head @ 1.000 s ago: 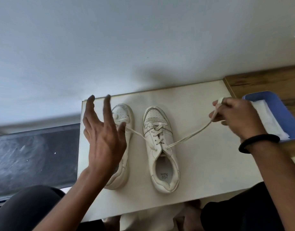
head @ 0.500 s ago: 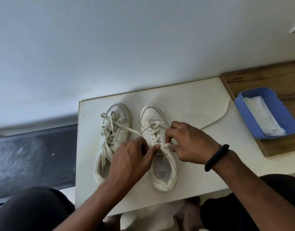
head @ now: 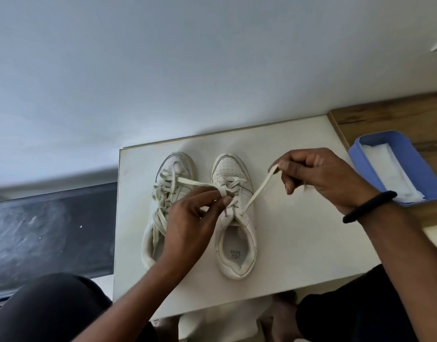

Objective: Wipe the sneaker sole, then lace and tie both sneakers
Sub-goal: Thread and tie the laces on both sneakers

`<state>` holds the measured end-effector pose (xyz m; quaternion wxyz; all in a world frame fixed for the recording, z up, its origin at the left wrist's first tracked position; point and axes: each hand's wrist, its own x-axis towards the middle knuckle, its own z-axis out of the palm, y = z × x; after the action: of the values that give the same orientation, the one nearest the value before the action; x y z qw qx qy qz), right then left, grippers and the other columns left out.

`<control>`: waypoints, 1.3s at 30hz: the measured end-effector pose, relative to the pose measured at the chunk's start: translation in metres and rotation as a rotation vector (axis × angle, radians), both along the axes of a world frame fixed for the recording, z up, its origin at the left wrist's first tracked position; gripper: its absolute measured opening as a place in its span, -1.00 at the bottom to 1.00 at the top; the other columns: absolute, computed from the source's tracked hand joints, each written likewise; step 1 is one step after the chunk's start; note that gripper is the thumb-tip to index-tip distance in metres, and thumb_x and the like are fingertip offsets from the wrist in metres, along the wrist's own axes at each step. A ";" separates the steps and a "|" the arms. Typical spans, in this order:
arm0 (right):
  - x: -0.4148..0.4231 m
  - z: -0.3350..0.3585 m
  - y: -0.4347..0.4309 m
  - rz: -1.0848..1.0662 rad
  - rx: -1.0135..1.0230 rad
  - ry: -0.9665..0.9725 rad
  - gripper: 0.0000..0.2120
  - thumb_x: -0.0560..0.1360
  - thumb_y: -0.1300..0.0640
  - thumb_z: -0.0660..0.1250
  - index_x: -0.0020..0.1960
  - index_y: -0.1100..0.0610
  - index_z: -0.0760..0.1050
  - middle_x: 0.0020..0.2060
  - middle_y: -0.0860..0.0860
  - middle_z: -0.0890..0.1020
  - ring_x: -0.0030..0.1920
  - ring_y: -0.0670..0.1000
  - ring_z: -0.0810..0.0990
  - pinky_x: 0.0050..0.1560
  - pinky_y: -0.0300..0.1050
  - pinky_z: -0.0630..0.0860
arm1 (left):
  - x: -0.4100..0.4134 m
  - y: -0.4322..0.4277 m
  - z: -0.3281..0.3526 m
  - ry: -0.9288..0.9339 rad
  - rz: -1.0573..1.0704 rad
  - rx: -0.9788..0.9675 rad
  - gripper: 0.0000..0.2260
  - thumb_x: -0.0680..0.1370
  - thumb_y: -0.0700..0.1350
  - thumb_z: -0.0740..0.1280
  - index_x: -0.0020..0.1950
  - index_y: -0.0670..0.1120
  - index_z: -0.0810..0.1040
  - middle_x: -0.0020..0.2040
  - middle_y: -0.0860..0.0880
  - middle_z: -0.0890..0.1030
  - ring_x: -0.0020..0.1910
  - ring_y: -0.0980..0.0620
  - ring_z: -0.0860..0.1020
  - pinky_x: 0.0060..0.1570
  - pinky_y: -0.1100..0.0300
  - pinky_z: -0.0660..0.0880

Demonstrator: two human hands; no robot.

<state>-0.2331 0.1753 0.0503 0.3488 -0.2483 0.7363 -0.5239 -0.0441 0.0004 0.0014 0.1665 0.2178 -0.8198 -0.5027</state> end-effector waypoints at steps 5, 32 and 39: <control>0.024 -0.012 -0.033 -0.032 -0.091 -0.096 -0.70 0.65 0.15 0.25 -0.04 0.41 0.56 -0.35 0.12 0.65 -0.35 0.08 0.58 -0.25 -0.05 0.47 | 0.001 0.000 -0.009 0.200 -0.319 -0.490 -0.85 0.64 -0.17 0.38 0.11 -0.10 0.75 0.18 -0.03 0.68 -0.01 -0.06 0.65 -0.10 0.01 0.59; 0.041 -0.043 -0.046 0.157 0.058 0.952 -0.90 0.41 0.13 0.52 -0.09 -0.02 0.71 -0.07 -0.14 0.59 -0.02 -0.03 0.51 -0.12 -0.02 0.56 | -0.006 -0.013 -0.006 -0.100 -0.192 -0.266 -0.87 0.53 -0.18 0.51 0.07 -0.06 0.75 -0.13 0.05 0.71 -0.19 0.12 0.67 -0.10 0.17 0.59; 0.038 -0.042 -0.045 0.048 0.088 0.774 -0.95 0.44 0.16 0.53 -0.12 0.03 0.69 -0.14 -0.14 0.60 -0.05 -0.06 0.54 -0.07 -0.02 0.55 | -0.006 -0.006 0.001 -0.141 -0.194 -0.498 -0.91 0.57 -0.08 0.44 -0.07 -0.09 0.66 -0.20 0.04 0.59 -0.22 0.04 0.55 -0.25 0.26 0.33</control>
<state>-0.1955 0.1304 0.0083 0.0674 -0.4297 0.8291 -0.3512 -0.0501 -0.0058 0.0027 0.1083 0.1251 -0.9447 -0.2831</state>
